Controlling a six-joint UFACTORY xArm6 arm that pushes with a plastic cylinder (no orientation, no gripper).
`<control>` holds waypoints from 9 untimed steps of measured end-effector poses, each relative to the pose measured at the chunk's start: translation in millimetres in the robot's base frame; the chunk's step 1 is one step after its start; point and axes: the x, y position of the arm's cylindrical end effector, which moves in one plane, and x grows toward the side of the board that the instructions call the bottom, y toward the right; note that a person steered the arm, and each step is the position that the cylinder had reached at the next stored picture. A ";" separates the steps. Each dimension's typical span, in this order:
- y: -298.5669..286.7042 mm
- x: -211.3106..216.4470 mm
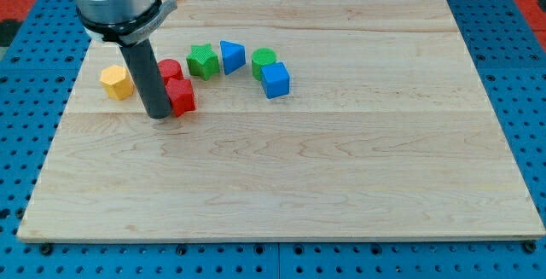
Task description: Move the yellow hexagon closer to the red star
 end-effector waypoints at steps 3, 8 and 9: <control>-112.0 -101.2; 7.6 49.2; 46.6 54.2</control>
